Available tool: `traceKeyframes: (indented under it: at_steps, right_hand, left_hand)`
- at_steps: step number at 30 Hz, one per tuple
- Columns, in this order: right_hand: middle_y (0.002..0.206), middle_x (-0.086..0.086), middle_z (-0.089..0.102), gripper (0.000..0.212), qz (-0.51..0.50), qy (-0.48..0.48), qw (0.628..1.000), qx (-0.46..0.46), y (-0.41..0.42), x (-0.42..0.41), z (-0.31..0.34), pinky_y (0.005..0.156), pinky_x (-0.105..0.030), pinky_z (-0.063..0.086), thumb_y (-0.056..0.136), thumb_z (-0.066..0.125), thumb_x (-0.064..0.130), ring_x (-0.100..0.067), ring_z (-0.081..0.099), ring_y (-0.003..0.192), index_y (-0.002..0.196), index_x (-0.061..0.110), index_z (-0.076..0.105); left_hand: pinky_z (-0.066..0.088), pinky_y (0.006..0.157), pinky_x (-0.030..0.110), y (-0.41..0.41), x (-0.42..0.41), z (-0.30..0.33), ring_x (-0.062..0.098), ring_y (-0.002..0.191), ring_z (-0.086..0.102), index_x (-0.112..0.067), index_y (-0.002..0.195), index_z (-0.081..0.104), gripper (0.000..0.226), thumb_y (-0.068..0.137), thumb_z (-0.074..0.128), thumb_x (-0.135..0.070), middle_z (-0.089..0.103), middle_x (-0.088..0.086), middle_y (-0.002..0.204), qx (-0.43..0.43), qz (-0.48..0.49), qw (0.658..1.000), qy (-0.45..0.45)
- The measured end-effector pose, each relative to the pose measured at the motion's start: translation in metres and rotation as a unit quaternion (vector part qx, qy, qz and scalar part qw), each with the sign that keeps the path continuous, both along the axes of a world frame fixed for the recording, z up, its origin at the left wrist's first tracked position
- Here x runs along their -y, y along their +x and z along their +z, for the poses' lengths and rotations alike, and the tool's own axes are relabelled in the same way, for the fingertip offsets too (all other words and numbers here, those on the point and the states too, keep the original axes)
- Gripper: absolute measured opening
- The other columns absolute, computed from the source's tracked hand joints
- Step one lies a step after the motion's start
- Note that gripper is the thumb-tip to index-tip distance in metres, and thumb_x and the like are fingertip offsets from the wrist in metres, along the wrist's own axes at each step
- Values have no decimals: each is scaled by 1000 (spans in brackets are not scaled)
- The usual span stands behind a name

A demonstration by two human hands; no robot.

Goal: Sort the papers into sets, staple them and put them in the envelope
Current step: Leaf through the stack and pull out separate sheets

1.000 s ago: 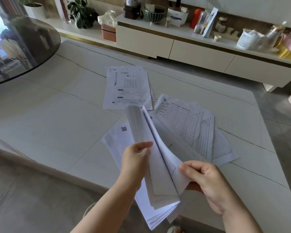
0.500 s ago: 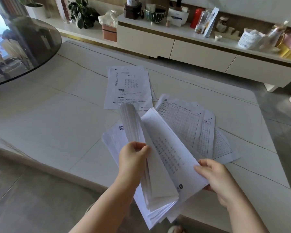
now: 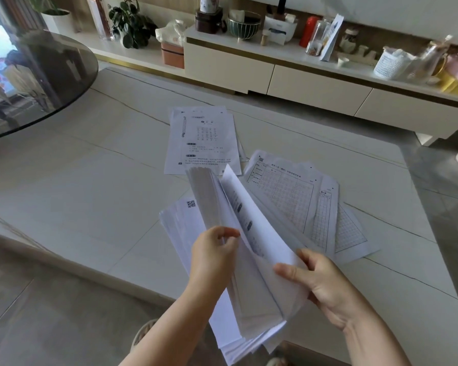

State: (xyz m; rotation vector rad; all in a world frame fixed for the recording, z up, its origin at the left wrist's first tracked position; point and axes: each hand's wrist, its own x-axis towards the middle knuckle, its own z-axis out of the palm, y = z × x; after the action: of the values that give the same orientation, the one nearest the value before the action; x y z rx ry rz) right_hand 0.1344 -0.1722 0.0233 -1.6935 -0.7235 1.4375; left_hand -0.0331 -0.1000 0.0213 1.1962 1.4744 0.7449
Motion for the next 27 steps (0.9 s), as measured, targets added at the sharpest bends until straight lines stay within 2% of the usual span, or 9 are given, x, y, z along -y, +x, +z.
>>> traceKeyframes:
  at_steps: [3,4,7,9,11,16,23,25,27]
  right_hand:
    - [106,-31,63,95,24,2,1000,0,-3,2,3,76,-39,48,40,92,41,-31,65,84,106,-15,53]
    - [106,-30,64,90,18,3,1000,-11,-2,2,4,74,-38,49,42,91,39,-31,65,83,106,-14,55]
    - [96,-22,71,53,-42,7,999,-17,9,1,3,72,-36,49,64,85,28,-30,67,80,102,-2,63]
    - [89,-15,72,25,-64,-2,996,64,19,2,-2,66,-34,48,80,72,14,-28,67,76,100,3,63]
    - [83,-9,72,11,-65,-30,985,160,27,5,-11,64,-35,51,88,63,7,-27,68,73,99,8,60]
    - [84,-11,72,14,-53,-62,982,168,32,8,-14,66,-39,58,93,52,-1,-27,68,77,96,9,62]
    - [87,-11,71,11,-145,-24,978,148,36,5,-14,60,-33,54,91,59,3,-27,66,76,98,9,65]
    - [89,-14,70,11,-162,-15,980,117,35,5,-13,61,-33,53,90,61,7,-26,65,75,100,3,64]
    - [93,-17,68,19,-163,-13,985,53,31,5,-11,65,-36,53,89,63,15,-28,64,79,103,2,63]
  left_hand:
    - [26,46,18,0,0,2,10,48,33,-12,55,46,42,86,62,-35,37,-5,51,-2,1,1000,5]
    - [25,41,16,-1,1,2,8,44,32,-6,55,50,45,85,64,-36,38,-5,49,-13,2,1000,14]
    - [34,42,20,-2,-2,0,15,51,41,8,75,60,28,85,62,-19,49,6,60,-31,2,999,11]
    - [39,46,22,-5,-4,-1,15,55,48,5,79,63,22,85,61,-16,56,5,66,-30,9,999,8]
    - [41,49,24,-8,-6,0,16,57,50,3,78,63,20,84,62,-16,58,5,66,-21,22,1000,8]
    - [38,46,21,-14,-9,3,12,53,48,0,75,64,17,83,62,-15,56,0,62,-35,29,999,-3]
    - [48,57,31,-16,-11,3,18,60,56,-4,74,66,17,83,64,-18,64,7,70,-46,4,999,0]
    - [50,58,36,-15,-11,4,21,62,57,-3,71,66,25,85,66,-24,65,9,69,-26,6,1000,4]
    - [42,54,30,-11,-11,6,20,57,52,-6,66,64,37,90,62,-33,60,4,61,-10,6,1000,1]
